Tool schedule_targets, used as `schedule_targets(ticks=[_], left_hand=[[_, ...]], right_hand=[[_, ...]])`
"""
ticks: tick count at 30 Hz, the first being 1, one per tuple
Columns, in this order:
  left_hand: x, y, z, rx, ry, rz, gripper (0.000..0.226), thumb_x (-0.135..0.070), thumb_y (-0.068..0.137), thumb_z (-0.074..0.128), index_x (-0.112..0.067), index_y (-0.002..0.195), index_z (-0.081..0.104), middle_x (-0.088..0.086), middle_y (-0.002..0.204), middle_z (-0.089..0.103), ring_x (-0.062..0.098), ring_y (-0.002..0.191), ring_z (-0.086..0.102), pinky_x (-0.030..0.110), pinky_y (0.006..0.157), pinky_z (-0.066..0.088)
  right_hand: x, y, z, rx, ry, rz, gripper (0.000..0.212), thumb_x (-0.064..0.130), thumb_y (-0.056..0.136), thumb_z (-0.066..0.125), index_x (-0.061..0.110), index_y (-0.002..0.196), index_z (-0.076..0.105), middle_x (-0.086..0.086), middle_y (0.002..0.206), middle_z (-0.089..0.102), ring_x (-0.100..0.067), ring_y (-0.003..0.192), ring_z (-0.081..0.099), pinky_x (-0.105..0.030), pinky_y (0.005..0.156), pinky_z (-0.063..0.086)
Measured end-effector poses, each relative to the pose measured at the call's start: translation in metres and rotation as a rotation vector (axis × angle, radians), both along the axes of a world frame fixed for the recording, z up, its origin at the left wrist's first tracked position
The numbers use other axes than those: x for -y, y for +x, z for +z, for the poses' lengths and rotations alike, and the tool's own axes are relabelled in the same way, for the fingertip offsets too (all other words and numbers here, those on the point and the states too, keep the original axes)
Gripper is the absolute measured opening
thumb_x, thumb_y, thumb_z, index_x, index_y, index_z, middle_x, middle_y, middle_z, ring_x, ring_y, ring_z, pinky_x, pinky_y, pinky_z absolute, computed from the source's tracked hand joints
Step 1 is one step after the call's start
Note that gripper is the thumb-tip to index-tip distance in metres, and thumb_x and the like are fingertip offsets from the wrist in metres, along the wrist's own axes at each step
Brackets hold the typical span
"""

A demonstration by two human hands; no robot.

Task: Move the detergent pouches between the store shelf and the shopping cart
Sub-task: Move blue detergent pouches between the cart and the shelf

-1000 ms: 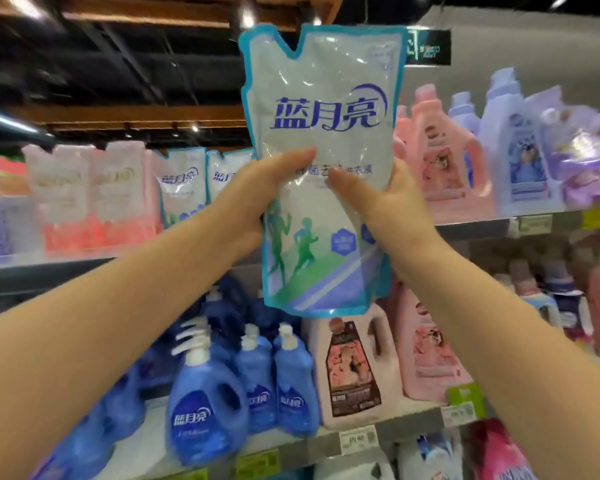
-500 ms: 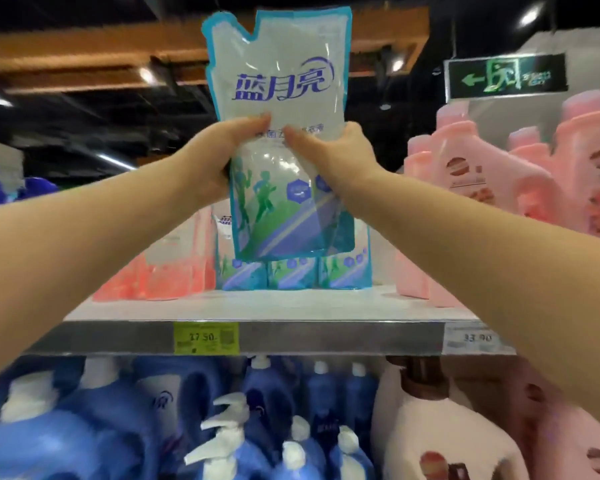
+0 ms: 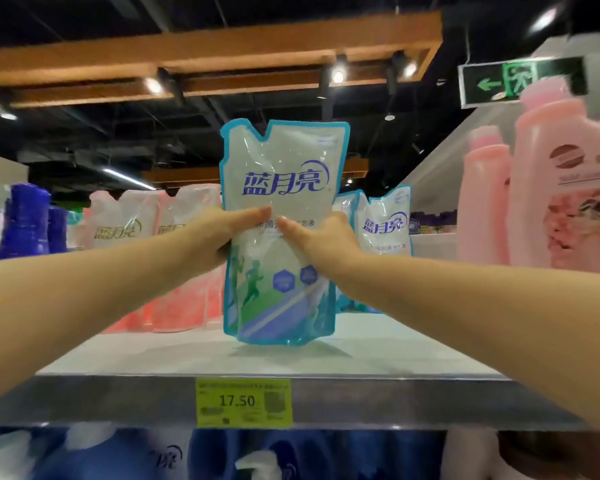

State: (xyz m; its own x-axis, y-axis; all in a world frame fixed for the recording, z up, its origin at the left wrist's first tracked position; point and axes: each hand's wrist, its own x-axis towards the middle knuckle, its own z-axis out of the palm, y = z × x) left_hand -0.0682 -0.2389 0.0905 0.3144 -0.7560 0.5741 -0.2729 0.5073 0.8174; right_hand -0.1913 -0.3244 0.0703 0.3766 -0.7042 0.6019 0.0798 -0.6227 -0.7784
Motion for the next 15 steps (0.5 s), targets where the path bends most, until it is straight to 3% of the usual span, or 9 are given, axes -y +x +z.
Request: schedule_targets(ticks=[2,4,7,10,12,15], left_hand=[[0.004,0.011,-0.003,-0.032,0.007,0.037,0.021,-0.015,0.081,0.063,-0.013,0.102,0.062,-0.002,0.079,0.074,0.012,0.069,0.070,0.023,0.058,0.057],[0.006,0.020,-0.004,-0.031,0.040,0.070,0.046,-0.026,0.069,0.068,-0.011,0.112,0.060,0.003,0.092,0.073,0.016,0.080,0.069,0.027,0.067,0.059],[-0.002,0.023,-0.008,0.067,0.189,0.108,0.058,-0.041,0.060,0.066,-0.019,0.114,0.059,0.004,0.109,0.069,0.021,0.098,0.065,0.038,0.082,0.055],[-0.018,0.021,-0.019,0.265,0.334,0.176,0.060,-0.050,0.059,0.066,-0.029,0.113,0.054,-0.006,0.103,0.068,0.018,0.096,0.064,0.041,0.079,0.056],[-0.027,0.021,-0.030,0.339,0.413,0.260,0.063,-0.044,0.064,0.070,-0.037,0.119,0.040,-0.009,0.090,0.062,0.015,0.085,0.063,0.037,0.069,0.056],[-0.030,0.018,-0.043,0.322,0.537,0.240,0.099,-0.024,0.068,0.076,-0.047,0.141,0.012,-0.009,0.083,0.055,0.016,0.078,0.062,0.038,0.066,0.056]], right_hand=[[0.004,0.007,-0.006,-0.053,0.007,-0.021,0.076,0.051,0.073,0.073,0.009,0.126,0.039,-0.007,0.115,0.059,-0.027,0.105,0.060,-0.040,0.086,0.052],[0.004,0.008,-0.007,-0.099,0.019,-0.028,0.082,0.053,0.070,0.075,0.010,0.129,0.038,-0.006,0.119,0.058,-0.026,0.110,0.058,-0.042,0.095,0.048],[0.001,-0.002,-0.006,-0.269,0.059,0.015,0.084,0.050,0.063,0.081,0.023,0.130,0.038,0.003,0.118,0.059,-0.020,0.106,0.060,-0.044,0.091,0.050],[-0.002,-0.015,-0.017,-0.514,0.125,0.041,0.081,0.038,0.062,0.085,0.029,0.128,0.040,0.004,0.119,0.059,-0.021,0.106,0.059,-0.045,0.086,0.052],[-0.002,-0.018,-0.024,-0.572,0.131,-0.002,0.093,0.036,0.058,0.088,0.026,0.133,0.032,0.001,0.125,0.055,-0.023,0.108,0.058,-0.042,0.082,0.055],[-0.005,-0.015,-0.025,-0.556,0.115,-0.068,0.089,0.034,0.060,0.086,0.023,0.131,0.033,0.001,0.124,0.052,-0.021,0.104,0.059,-0.036,0.075,0.058]])
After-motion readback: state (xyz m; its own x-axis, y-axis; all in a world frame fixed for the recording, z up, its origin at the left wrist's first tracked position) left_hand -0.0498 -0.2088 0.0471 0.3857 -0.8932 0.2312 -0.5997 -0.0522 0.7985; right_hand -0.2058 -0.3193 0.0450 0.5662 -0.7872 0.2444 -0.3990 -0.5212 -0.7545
